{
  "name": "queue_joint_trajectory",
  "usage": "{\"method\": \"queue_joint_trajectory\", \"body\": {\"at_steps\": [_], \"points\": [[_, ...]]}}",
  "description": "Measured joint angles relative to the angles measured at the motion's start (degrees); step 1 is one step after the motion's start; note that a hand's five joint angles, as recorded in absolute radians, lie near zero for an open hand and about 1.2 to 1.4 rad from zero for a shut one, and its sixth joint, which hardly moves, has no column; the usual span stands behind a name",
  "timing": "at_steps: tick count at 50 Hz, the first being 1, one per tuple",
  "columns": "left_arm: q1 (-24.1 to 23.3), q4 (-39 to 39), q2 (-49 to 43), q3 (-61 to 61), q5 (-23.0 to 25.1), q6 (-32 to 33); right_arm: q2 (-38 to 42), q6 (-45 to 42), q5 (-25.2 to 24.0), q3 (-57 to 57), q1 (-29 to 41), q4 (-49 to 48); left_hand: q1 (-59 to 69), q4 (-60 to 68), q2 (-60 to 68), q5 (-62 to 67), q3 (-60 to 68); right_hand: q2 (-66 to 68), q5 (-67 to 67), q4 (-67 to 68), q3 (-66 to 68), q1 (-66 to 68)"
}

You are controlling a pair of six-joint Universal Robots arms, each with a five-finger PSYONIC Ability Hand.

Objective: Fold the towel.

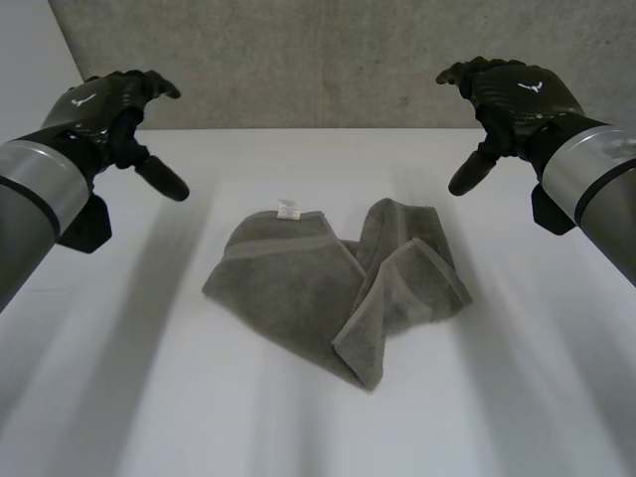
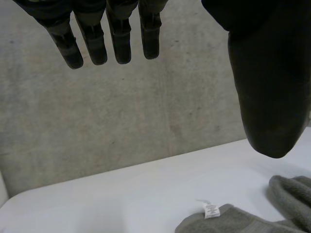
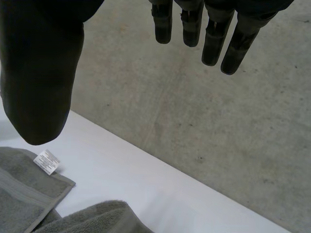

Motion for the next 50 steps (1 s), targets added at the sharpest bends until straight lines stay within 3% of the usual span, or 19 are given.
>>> {"method": "queue_joint_trajectory", "body": {"at_steps": [4,9,12,16,27,41,50], "points": [[-0.27,2.73,-2.56,0.94,5.65,0.62,-0.16,-3.71,-3.36,0.55,-0.15,-0.53,0.0,0.0,0.0,0.0,0.0,0.0,0.0,0.0,0.0,0.0],[0.04,5.71,-9.81,4.22,20.73,3.03,0.12,-14.8,-10.91,2.75,-0.93,-0.47,0.0,0.0,0.0,0.0,0.0,0.0,0.0,0.0,0.0,0.0],[0.29,6.23,-14.3,6.58,27.23,4.43,0.62,-20.76,-13.47,4.2,-1.34,0.04,0.0,0.0,0.0,0.0,0.0,0.0,0.0,0.0,0.0,0.0],[0.19,6.44,-22.58,11.37,32.76,6.71,3.2,-29.52,-15.28,6.33,-1.7,1.28,0.1,0.0,0.0,0.16,0.0,-0.25,0.0,0.0,0.0,-0.01],[-2.75,6.04,-40.55,22.14,33.83,16.03,12.01,-36.14,-14.48,8.49,-0.95,1.86,1.65,0.0,0.0,2.83,0.0,-0.24,-0.01,0.0,0.0,-0.03],[-7.53,0.79,-48.75,30.69,32.18,24.24,17.6,-35.25,-9.85,8.82,-0.74,-1.32,5.67,0.0,1.93,6.64,0.0,-0.24,0.0,0.0,0.0,-0.22],[-9.26,-5.02,-52.28,35.36,26.65,32.64,18.81,-35.18,-7.05,10.22,0.92,-4.46,7.3,0.0,3.71,8.42,0.0,-0.24,0.0,0.0,0.0,-0.23]]}}
